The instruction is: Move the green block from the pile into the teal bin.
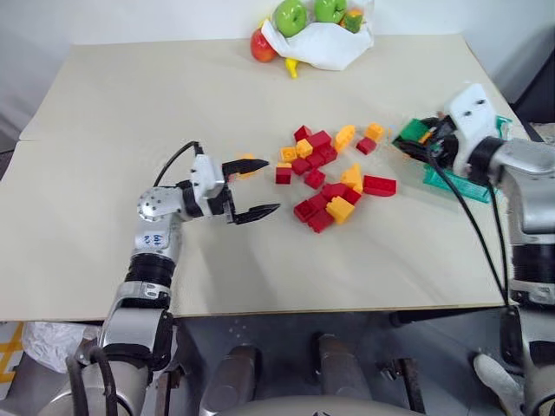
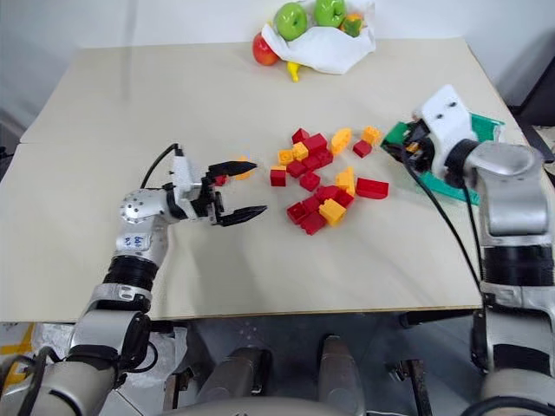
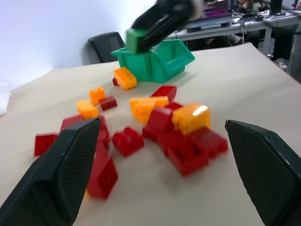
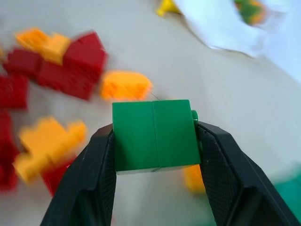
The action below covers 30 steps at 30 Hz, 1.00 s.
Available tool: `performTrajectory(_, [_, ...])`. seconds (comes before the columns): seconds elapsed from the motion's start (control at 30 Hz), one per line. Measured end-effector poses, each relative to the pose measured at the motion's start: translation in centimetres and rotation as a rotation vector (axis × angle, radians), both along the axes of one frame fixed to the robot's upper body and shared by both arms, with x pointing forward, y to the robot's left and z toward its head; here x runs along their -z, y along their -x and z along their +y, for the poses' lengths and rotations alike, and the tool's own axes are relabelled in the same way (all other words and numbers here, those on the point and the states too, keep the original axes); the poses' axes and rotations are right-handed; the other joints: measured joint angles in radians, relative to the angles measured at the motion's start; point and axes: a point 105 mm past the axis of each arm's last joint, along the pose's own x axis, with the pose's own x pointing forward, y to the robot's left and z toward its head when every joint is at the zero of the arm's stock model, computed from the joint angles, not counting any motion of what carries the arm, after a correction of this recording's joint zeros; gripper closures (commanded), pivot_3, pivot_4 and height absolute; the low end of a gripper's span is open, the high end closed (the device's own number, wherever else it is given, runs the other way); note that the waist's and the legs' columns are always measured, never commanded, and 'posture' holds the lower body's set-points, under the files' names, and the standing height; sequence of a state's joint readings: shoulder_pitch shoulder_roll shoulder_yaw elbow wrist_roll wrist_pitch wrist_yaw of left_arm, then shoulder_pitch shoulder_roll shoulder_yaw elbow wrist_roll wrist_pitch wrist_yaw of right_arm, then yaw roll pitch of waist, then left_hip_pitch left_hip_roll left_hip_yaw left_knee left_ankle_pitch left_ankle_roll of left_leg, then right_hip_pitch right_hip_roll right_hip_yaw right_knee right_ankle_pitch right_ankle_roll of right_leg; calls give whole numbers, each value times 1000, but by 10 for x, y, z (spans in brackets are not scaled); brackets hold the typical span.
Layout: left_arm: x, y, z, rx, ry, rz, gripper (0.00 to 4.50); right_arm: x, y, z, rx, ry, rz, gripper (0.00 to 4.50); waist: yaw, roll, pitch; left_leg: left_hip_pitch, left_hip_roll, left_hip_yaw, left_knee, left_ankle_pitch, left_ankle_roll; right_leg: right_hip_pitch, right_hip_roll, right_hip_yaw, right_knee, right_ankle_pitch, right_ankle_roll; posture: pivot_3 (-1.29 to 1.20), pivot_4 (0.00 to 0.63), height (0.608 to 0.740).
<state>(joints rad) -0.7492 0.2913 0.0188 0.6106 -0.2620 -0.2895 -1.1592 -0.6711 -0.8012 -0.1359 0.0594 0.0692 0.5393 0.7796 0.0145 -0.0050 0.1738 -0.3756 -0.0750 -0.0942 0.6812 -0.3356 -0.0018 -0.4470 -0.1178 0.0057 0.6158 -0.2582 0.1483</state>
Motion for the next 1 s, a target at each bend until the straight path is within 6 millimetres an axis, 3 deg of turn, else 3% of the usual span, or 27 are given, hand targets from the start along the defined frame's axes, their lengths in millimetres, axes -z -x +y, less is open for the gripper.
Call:
performTrajectory(0.17, [-15,-20,-29,-100,26,40,0,-6,11,-41,184,101,-35,2440,-3,0,0,1,1,3,-1,0,0,0,1,2,0,0,0,0,150,740])
performTrajectory(0.33, [-21,-23,-58,-91,-5,57,0,5,2,-68,276,79,-22,2440,-5,0,0,2,0,5,-1,0,0,0,1,3,0,0,0,0,150,740])
performTrajectory(0.43, [-20,-23,-75,-65,-41,70,0,1,-9,-78,293,44,-41,2440,-7,0,0,2,0,7,-1,0,0,0,1,3,-5,1,1,0,150,740])
performTrajectory(0.47, [-18,-23,-85,-49,-85,64,0,-3,-16,-80,296,26,-53,1682,-10,0,0,3,0,9,-1,0,0,0,1,3,-5,1,1,0,150,740])
performTrajectory(0.57, [-22,-21,-98,-23,-131,38,0,-3,-25,-88,314,36,-56,775,-14,0,0,3,1,13,-3,0,0,1,1,3,-5,1,1,0,150,740])
performTrajectory(0.63, [-23,-22,-98,-32,-125,48,0,4,-27,-94,327,37,-42,116,-15,0,0,3,1,13,-5,0,0,1,1,3,-4,1,1,0,150,740])
performTrajectory(0.67, [-22,-24,-96,-41,-122,63,0,7,-27,-96,334,32,-33,50,-15,0,0,3,1,13,-6,0,0,0,1,3,-4,1,1,0,150,740])
performTrajectory(0.87, [-20,-29,-82,-46,-69,168,0,4,-21,-82,262,7,-56,50,-15,0,0,3,2,12,-6,0,1,0,1,3,-5,1,1,0,150,740])
performTrajectory(1.0, [-17,-32,-59,-56,-3,261,0,19,-7,-65,177,-53,8,50,-14,0,0,2,2,6,-4,0,1,0,1,3,-5,1,1,0,150,740])
